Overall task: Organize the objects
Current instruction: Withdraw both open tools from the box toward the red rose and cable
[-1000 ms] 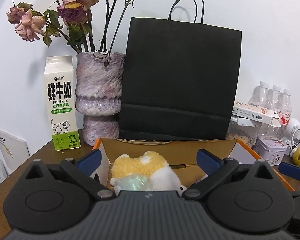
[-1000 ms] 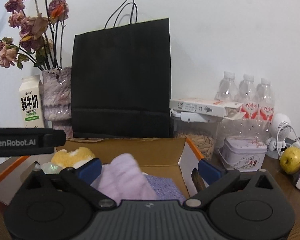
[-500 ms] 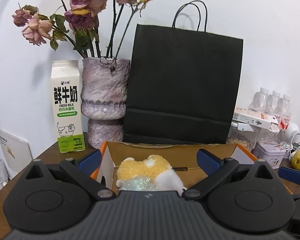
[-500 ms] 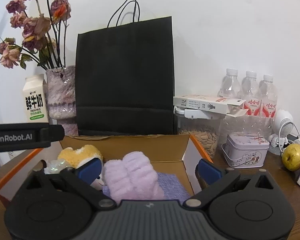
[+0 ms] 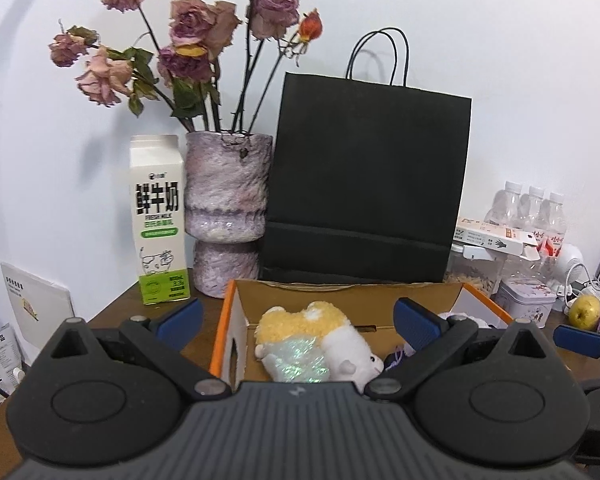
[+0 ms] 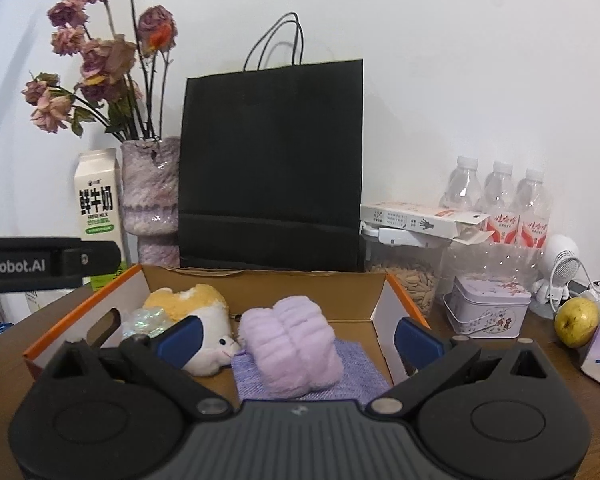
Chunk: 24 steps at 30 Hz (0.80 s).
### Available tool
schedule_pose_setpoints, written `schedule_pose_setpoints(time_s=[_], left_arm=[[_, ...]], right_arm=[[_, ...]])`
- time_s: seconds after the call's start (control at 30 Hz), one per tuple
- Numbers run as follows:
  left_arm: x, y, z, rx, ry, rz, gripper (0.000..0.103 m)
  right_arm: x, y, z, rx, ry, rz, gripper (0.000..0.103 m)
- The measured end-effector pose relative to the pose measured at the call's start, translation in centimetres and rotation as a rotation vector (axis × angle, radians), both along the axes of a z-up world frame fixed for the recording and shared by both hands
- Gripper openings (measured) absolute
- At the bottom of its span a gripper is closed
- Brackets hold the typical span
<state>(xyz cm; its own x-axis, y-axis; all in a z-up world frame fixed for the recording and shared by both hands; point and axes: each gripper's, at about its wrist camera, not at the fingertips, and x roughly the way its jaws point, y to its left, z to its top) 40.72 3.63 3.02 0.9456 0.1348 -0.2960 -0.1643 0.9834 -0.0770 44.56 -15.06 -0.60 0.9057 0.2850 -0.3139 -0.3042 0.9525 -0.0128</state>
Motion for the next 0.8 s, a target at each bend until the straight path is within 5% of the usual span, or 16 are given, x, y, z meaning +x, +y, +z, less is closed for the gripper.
schedule_pose_setpoints(time_s=[0.8], left_arm=[[-9.8, 1.4, -1.4, 0.037, 0.001, -0.015, 0.103]], right_arm=[[-10.1, -2.2, -0.3, 0.031, -0.015, -0.021, 0.103]])
